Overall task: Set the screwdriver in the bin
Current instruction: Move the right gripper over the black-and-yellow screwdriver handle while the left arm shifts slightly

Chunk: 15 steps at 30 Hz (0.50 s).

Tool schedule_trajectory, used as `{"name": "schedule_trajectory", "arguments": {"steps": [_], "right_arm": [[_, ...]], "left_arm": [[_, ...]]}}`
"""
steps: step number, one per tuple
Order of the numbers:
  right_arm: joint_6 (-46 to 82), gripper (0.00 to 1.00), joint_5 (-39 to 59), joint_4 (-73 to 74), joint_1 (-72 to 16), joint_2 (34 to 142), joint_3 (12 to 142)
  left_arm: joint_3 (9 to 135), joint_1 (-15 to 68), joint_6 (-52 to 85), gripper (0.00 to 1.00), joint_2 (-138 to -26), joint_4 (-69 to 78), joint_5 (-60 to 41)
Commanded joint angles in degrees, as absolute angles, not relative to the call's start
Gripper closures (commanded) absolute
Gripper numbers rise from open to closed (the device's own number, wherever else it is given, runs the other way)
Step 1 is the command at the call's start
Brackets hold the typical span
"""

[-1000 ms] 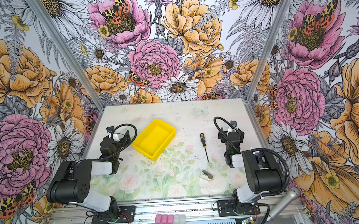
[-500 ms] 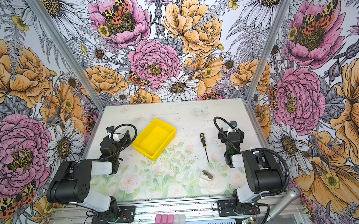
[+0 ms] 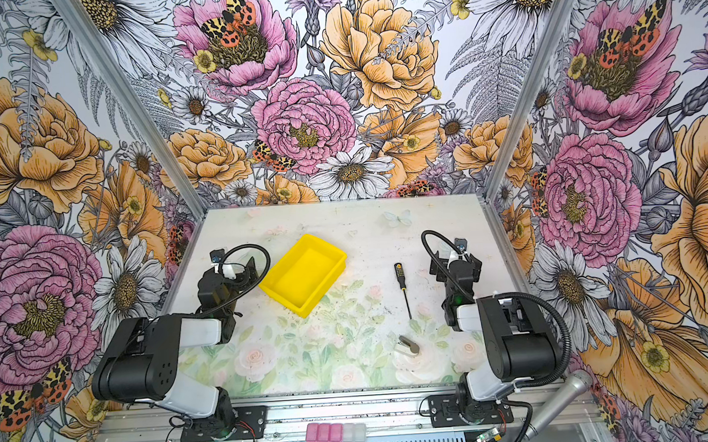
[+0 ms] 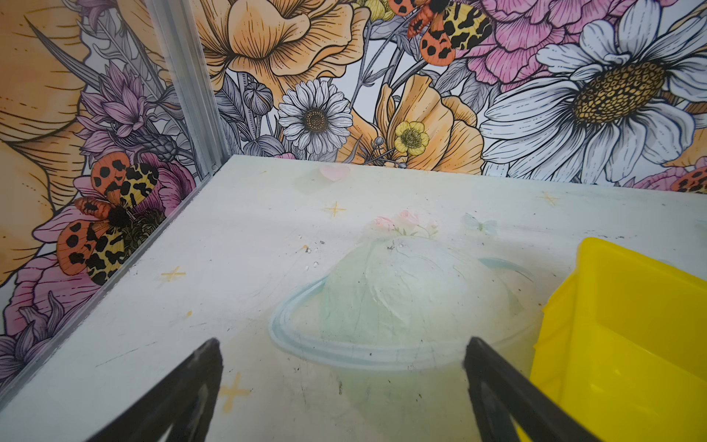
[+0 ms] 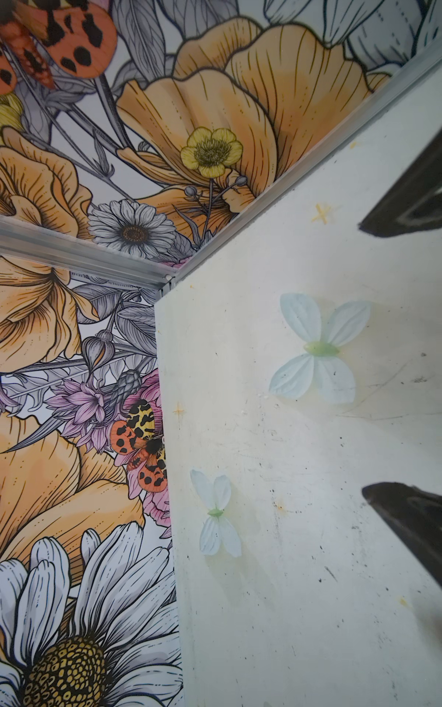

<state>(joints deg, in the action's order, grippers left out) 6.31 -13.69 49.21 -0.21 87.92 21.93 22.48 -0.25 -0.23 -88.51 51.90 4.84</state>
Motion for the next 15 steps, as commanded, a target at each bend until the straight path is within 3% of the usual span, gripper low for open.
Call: {"name": "schedule_trajectory", "arguments": {"steps": [1,8,15], "right_arm": [[5.84,0.00,-14.38,51.25,-0.43,87.88,21.59],[6.29,0.00,-16.10,48.94,-0.70,85.93,22.08],[4.69,0.00,-17.14,40.06,-2.17,79.88,24.23]], "left_arm": [[21.96,-0.64,-0.44,0.01,-88.36,52.67,4.59],[22.88,-1.85,1.66,0.01,-85.60,48.50,5.77],[27.39,-1.85,2.50,0.01,-80.60,34.53,7.03]]}}
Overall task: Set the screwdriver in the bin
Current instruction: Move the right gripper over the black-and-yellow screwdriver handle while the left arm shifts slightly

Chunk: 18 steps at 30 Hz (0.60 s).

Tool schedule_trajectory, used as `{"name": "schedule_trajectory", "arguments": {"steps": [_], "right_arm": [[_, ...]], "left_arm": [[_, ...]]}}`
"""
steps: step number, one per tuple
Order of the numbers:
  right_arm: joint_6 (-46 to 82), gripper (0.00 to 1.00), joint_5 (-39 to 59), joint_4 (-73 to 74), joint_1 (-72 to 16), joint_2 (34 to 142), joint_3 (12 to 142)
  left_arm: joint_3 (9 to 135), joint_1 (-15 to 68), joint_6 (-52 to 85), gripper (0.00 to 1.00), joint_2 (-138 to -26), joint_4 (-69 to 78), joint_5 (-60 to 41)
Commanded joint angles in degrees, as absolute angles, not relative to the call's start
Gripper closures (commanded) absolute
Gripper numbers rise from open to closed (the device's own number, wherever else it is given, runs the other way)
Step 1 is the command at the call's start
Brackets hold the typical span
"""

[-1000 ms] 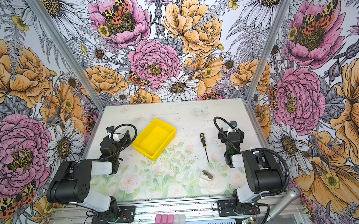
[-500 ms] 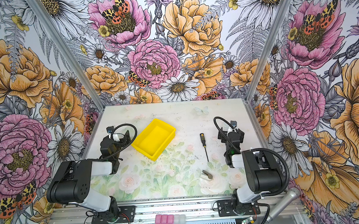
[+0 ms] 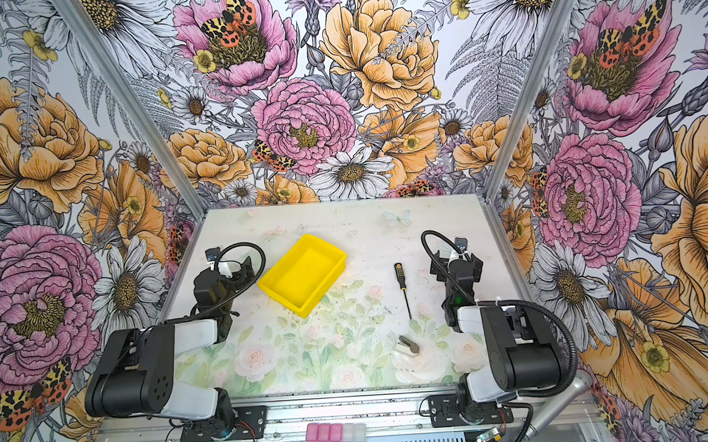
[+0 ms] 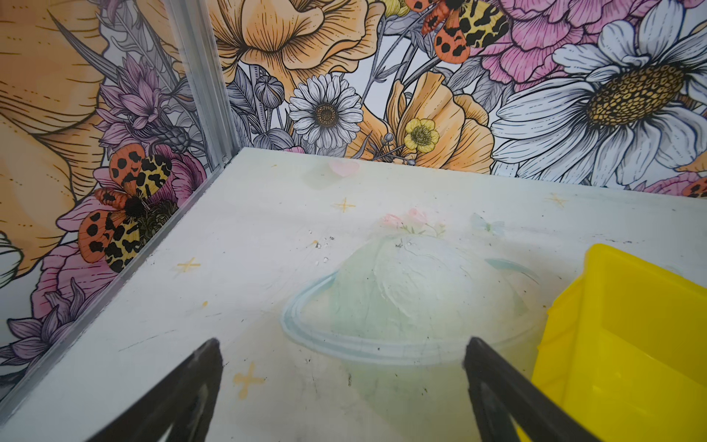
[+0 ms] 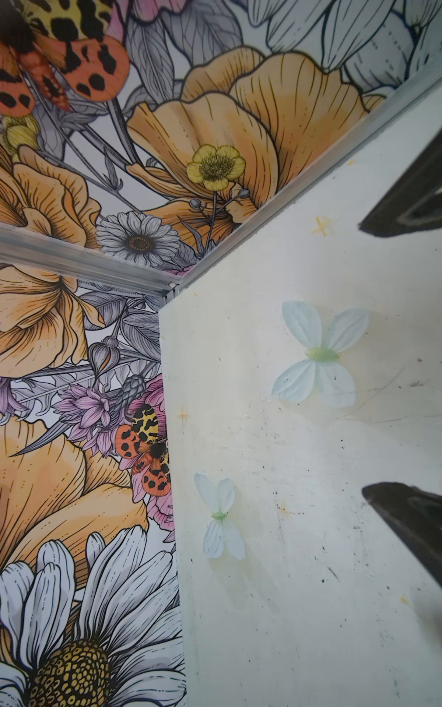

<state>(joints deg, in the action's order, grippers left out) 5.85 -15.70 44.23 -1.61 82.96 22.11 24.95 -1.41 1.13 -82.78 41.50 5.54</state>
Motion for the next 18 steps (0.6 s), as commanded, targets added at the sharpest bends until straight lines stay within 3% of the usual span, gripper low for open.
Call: {"name": "schedule_trajectory", "arguments": {"steps": [1,7,12,18], "right_arm": [[4.52,0.01,-17.10,38.28,-2.34,78.65,24.55],[9.84,0.00,-17.60,19.40,-3.56,71.83,31.09],[17.25,0.00,-22.51,-6.83,-3.78,74.14,44.80],[24.62,0.00,-18.35,-17.38,-5.26,75.61,50.38]], "left_arm": [[27.82,-1.77,2.54,0.01,-79.98,32.56,6.81],[30.03,0.15,-0.08,0.01,-76.38,22.85,7.18],[34.65,3.53,1.20,0.01,-72.30,9.38,11.54],[40.01,4.17,8.81,0.01,-70.02,-3.14,8.12]]}}
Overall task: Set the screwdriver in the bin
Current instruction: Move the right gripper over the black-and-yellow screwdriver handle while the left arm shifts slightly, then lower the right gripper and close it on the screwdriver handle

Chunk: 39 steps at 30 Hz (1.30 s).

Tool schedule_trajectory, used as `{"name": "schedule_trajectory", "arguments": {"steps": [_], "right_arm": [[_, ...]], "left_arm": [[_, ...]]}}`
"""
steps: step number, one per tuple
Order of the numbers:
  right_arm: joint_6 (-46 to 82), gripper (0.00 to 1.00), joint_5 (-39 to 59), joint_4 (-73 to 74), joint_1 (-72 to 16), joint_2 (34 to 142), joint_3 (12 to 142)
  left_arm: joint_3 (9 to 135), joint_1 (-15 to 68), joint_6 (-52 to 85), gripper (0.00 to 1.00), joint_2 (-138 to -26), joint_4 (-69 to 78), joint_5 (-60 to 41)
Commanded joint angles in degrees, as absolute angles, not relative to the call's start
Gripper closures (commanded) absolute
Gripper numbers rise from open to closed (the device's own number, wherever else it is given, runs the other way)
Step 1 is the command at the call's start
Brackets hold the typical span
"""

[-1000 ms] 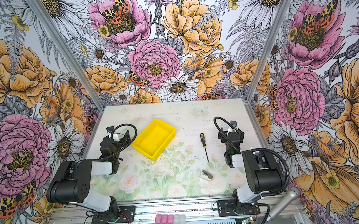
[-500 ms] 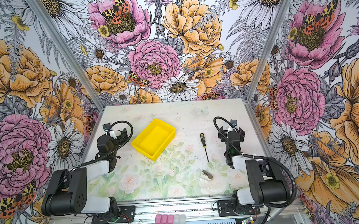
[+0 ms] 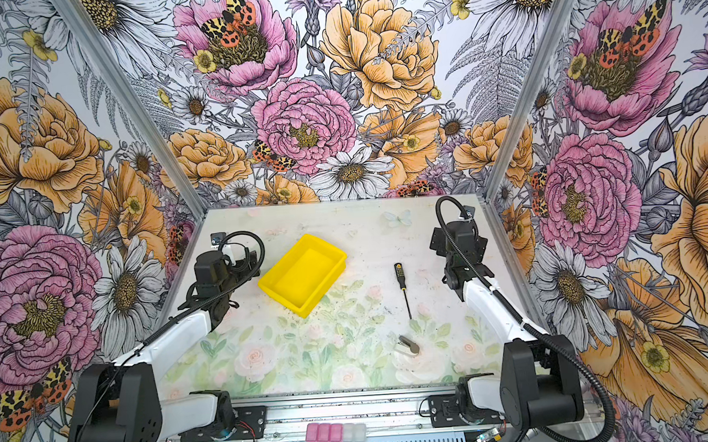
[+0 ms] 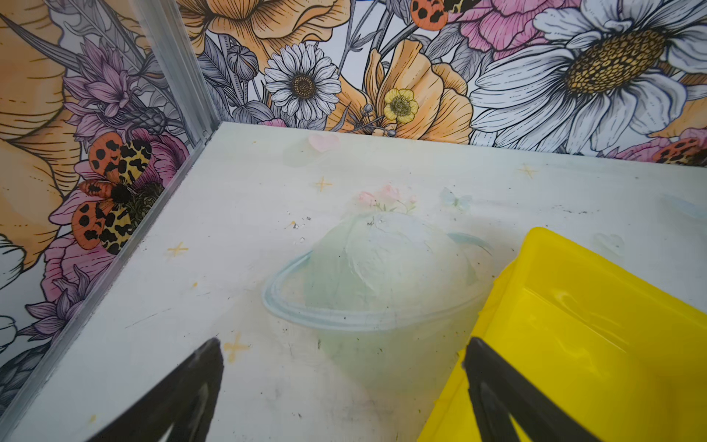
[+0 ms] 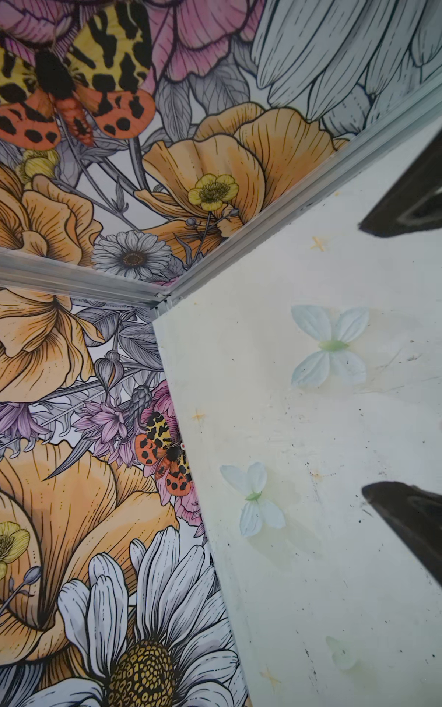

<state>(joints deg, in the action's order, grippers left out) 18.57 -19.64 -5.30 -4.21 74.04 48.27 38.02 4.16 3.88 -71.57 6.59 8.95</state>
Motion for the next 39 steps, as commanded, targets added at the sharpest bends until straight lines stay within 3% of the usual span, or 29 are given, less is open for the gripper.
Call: {"name": "schedule_trajectory", "arguments": {"steps": [1,8,19,29,39], "right_arm": [[25.93,0.00,-16.46,-19.59,-5.56,76.63,51.68],[33.91,0.01,-6.17,-25.93,-8.92,85.61,56.45],[35.81,0.02,-3.44,-26.81,-16.73,97.46,64.09],[35.76,0.26,-4.54,-27.07,-19.53,104.45,68.17],[34.94,0.39,-6.40,-27.42,-19.90,106.46,67.86]], "left_arm": [[40.90,4.20,10.39,0.01,-69.81,-4.91,7.18],[43.46,3.34,17.27,0.01,-68.78,-10.80,-0.91],[41.93,3.49,19.31,0.01,-67.10,-12.22,-6.35],[39.84,4.22,18.90,0.01,-64.68,-11.79,-6.70],[38.86,4.48,18.68,0.01,-63.21,-11.28,-7.74]]}}
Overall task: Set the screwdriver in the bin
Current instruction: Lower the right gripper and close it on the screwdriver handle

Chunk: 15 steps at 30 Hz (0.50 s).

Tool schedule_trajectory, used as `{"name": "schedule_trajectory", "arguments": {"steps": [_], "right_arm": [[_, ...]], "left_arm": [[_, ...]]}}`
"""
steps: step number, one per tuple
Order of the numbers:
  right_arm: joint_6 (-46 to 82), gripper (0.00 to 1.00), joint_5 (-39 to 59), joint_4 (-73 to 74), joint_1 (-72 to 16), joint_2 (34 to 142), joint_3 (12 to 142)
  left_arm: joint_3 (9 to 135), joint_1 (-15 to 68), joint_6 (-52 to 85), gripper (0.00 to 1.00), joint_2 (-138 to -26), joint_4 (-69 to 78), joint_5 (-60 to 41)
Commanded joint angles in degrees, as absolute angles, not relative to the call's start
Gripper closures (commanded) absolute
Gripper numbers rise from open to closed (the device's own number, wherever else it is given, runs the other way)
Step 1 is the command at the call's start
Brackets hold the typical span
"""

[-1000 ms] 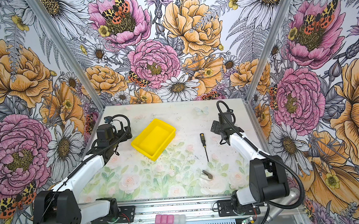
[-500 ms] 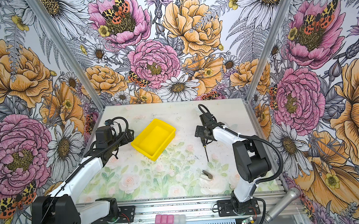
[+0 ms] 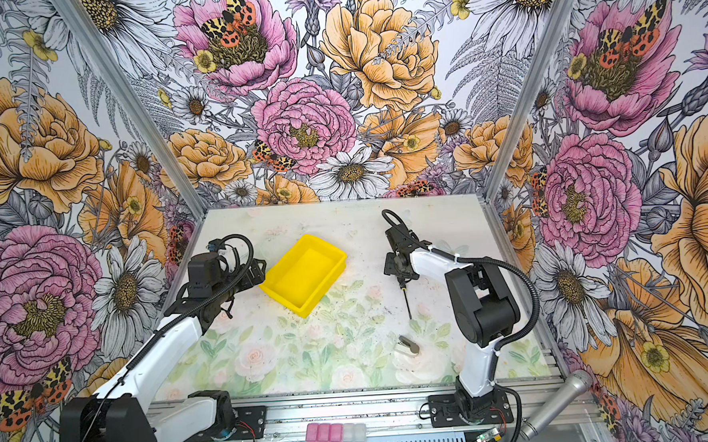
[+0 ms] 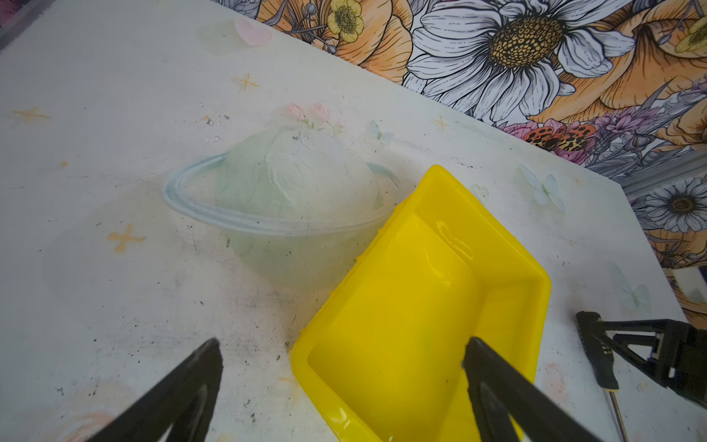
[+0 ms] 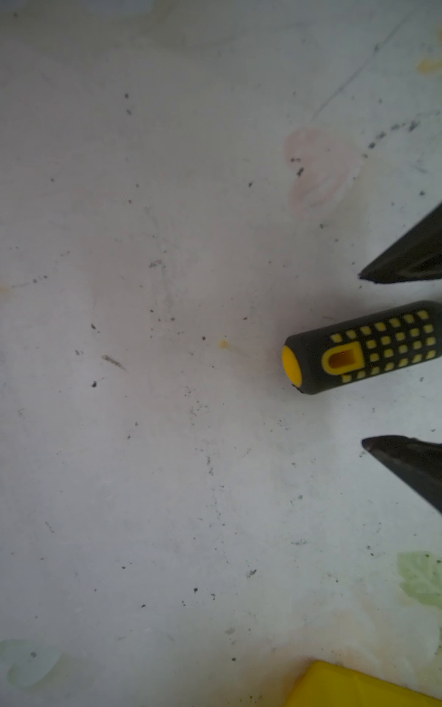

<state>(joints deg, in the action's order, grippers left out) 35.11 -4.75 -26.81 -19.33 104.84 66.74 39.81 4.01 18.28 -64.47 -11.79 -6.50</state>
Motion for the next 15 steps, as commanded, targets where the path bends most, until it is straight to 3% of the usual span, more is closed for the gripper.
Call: {"name": "schedule_trajectory", "arguments": {"steps": [1,15], "right_arm": [[34.71,0.40,-6.56,-27.49,-19.92,106.76,67.85],[32.92,0.68,-8.06,-27.37,-20.07,109.11,67.72]], "left_arm": [[38.69,4.45,18.80,0.01,-62.93,-11.19,-7.69],[38.14,5.07,18.82,0.01,-61.28,-12.04,-6.44]]}}
